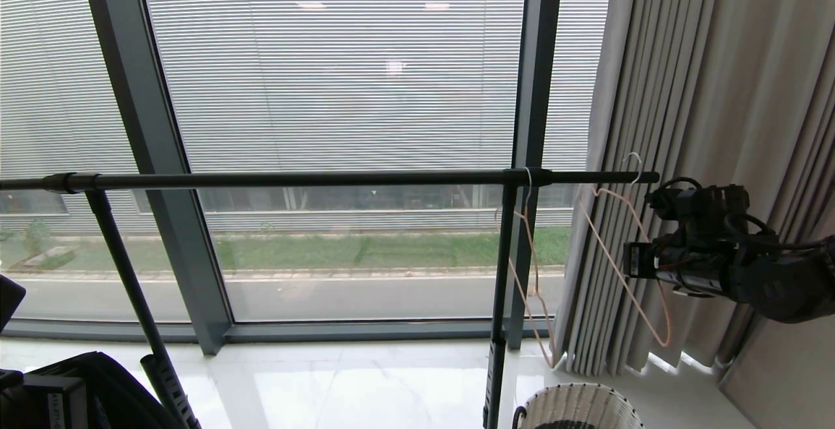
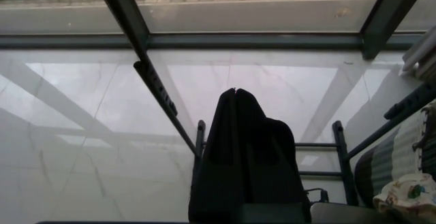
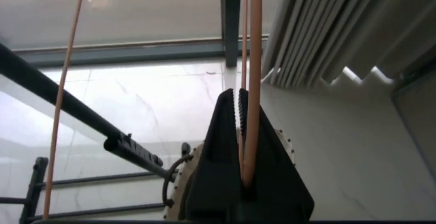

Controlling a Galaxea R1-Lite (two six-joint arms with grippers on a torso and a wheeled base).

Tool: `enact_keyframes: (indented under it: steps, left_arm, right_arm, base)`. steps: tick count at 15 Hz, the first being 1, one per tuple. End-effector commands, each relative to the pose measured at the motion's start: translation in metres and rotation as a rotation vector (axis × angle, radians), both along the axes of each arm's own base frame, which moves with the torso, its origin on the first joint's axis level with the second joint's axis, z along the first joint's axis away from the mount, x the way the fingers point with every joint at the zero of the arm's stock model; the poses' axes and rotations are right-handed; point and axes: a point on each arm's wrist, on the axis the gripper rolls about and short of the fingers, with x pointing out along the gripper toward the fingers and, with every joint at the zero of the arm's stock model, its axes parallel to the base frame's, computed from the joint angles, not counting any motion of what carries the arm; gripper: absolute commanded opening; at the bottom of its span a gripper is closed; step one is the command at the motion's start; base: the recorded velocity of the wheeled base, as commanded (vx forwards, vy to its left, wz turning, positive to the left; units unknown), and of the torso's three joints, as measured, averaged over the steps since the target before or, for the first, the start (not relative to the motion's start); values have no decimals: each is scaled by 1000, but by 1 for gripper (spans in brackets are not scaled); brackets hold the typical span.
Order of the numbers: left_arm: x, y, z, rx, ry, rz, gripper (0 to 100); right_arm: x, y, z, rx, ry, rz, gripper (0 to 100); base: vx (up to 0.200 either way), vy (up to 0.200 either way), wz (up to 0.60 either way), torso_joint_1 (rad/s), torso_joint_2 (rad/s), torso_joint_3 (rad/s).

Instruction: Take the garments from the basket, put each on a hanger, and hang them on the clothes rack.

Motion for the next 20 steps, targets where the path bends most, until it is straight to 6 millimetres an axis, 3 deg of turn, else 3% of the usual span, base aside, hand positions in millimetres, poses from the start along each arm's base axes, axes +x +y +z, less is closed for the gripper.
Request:
enact_keyframes:
  steps: [1, 5, 9, 20]
  left_arm:
    - [0, 0, 0, 2, 1, 0, 0]
    - [0, 0, -1, 13, 3, 6, 0]
    - [-5, 1, -6, 47, 12, 9, 0]
    - [-13, 2, -6, 54, -14, 4, 0]
  right_arm:
    - [-32, 3, 12, 1, -47, 40, 0]
    - [-72, 3, 16, -25, -49, 98, 0]
    - [-108, 12, 15, -29, -44, 179, 0]
    - [-130, 14, 19, -28, -69, 213, 0]
  base:
    - [0, 0, 0, 0, 0, 0]
    - [0, 0, 0, 0, 0, 0]
    - [-200, 0, 0, 6, 11, 4]
    - [-200, 0, 0, -1, 1, 3]
